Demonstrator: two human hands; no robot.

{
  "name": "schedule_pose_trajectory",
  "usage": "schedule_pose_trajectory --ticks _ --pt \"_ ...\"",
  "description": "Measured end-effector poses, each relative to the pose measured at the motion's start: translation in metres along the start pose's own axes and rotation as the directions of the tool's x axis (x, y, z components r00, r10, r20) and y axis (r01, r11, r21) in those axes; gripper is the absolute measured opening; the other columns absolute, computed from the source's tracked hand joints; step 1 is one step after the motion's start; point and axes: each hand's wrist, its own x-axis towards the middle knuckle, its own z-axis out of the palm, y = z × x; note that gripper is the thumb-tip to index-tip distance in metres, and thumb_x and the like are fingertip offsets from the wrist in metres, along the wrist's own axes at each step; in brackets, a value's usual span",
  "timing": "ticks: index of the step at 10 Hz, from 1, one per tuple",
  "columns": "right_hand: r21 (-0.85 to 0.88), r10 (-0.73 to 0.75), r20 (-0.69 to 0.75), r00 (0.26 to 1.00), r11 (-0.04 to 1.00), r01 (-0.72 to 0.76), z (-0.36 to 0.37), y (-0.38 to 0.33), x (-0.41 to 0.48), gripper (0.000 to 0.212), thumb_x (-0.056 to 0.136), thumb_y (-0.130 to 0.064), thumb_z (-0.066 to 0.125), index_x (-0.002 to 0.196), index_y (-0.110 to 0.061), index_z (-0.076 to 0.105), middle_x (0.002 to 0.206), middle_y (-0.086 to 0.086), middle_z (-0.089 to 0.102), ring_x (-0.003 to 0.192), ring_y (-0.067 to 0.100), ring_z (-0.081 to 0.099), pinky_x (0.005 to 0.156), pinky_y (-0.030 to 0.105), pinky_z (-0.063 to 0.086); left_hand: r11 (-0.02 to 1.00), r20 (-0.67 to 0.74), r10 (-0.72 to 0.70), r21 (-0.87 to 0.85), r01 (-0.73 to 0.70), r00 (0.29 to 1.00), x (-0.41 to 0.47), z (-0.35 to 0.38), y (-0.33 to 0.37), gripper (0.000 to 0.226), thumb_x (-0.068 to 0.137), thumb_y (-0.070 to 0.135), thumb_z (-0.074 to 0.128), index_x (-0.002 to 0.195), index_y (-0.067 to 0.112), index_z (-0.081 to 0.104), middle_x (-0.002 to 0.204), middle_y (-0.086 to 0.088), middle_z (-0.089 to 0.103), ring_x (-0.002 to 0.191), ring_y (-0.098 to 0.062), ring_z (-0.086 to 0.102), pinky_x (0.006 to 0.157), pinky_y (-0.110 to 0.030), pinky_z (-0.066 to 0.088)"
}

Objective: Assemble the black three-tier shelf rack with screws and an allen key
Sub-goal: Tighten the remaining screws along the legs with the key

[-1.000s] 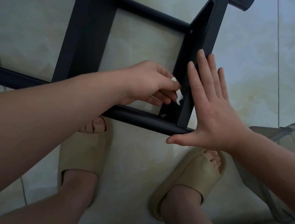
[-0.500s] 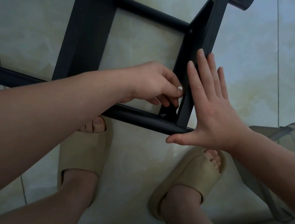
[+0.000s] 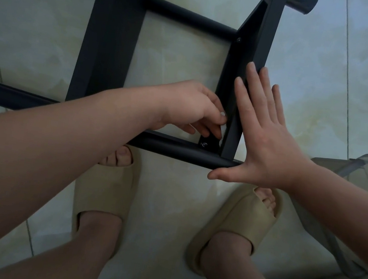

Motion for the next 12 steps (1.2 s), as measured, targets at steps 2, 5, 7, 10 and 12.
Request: schedule_pose_trajectory --ticks 2,5,7,10,12 --pt "-0.004 -0.002 0.0 1.0 1.0 0.002 -0.0001 0.0003 0.0 0.138 0.072 -0.096 0.046 0.16 0.002 0.003 0.167 0.024 -0.009 0.154 0.041 -0.014 0.124 0.063 -0.001 0.999 -0.026 -0.01 -0.04 0.009 1.0 0.0012 0.0033 0.0005 0.007 0.096 0.027 0.063 0.091 0.024 0.067 0.084 0.004 0.078 0.08 -0.008 0.073 0.08 -0.032 0.049" --pt "-0.006 -0.006 -0.008 1.0 1.0 0.005 0.0005 0.0008 0.0001 0.138 0.072 -0.095 0.047 0.16 0.002 0.003 0.167 0.025 -0.008 0.154 0.041 -0.014 0.123 0.063 -0.001 0.993 -0.041 -0.042 -0.108 0.037 0.998 0.0016 0.0056 0.0022 0.009 0.094 0.021 0.059 0.096 0.016 0.067 0.083 0.0 0.078 0.082 -0.013 0.075 0.082 -0.032 0.052" --pt "-0.005 -0.006 -0.011 1.0 1.0 0.006 0.0007 0.0006 0.0002 0.138 0.072 -0.095 0.047 0.16 0.002 0.004 0.167 0.025 -0.008 0.155 0.041 -0.013 0.123 0.063 -0.001 0.997 -0.01 -0.023 -0.075 0.022 1.0 0.0003 0.0046 0.0031 0.008 0.094 0.022 0.06 0.094 0.02 0.067 0.084 0.001 0.078 0.082 -0.011 0.074 0.084 -0.033 0.052" --pt "0.001 -0.002 -0.004 1.0 1.0 0.002 -0.0005 0.0 0.0 0.138 0.072 -0.094 0.048 0.16 0.003 0.004 0.167 0.025 -0.008 0.155 0.041 -0.014 0.123 0.064 -0.001 0.999 -0.012 -0.017 -0.043 0.016 1.0 0.0003 0.0032 0.0011 0.007 0.094 0.022 0.061 0.093 0.02 0.068 0.083 0.002 0.078 0.079 -0.008 0.074 0.081 -0.032 0.051" --pt "-0.004 -0.003 -0.006 1.0 1.0 0.003 -0.0005 -0.0004 -0.0001 0.138 0.071 -0.094 0.049 0.16 0.003 0.005 0.167 0.025 -0.007 0.155 0.041 -0.013 0.123 0.064 0.0 1.0 -0.034 -0.009 -0.004 0.009 0.999 0.0002 0.0057 -0.0006 0.008 0.095 0.021 0.061 0.089 0.023 0.067 0.081 0.003 0.078 0.076 -0.005 0.073 0.074 -0.03 0.048"
